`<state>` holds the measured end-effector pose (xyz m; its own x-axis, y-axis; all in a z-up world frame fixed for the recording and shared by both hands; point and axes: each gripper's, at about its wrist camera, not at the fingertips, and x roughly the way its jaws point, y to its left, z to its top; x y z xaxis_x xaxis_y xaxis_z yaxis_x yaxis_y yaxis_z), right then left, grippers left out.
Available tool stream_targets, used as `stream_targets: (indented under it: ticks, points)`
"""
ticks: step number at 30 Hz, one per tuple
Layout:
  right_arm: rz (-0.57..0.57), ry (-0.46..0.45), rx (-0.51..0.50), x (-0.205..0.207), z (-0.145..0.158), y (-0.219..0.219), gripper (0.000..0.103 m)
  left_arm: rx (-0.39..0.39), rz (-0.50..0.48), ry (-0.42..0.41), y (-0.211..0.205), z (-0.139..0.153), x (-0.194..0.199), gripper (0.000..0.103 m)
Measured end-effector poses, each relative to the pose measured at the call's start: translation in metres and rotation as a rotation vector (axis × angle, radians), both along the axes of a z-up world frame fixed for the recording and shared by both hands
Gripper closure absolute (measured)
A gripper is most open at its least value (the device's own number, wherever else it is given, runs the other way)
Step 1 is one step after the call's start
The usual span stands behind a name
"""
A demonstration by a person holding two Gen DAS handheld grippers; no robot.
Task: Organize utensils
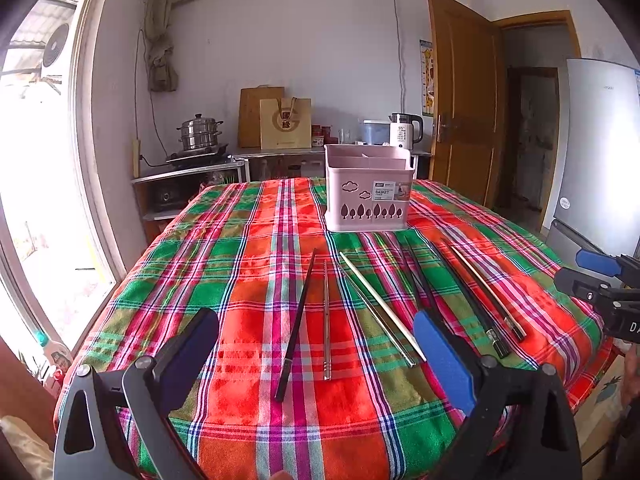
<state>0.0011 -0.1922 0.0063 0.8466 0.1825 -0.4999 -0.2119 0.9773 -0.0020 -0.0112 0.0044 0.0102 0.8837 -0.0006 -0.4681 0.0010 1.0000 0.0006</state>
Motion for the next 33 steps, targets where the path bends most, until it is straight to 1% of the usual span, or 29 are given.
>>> stream_targets:
  ticks: [33]
  points:
    - [0.007,-0.008,-0.001,-0.0032,0.003,0.0033,0.025,-0.013,-0.004,-0.006,-0.0002,0.0082,-0.0044,0.004]
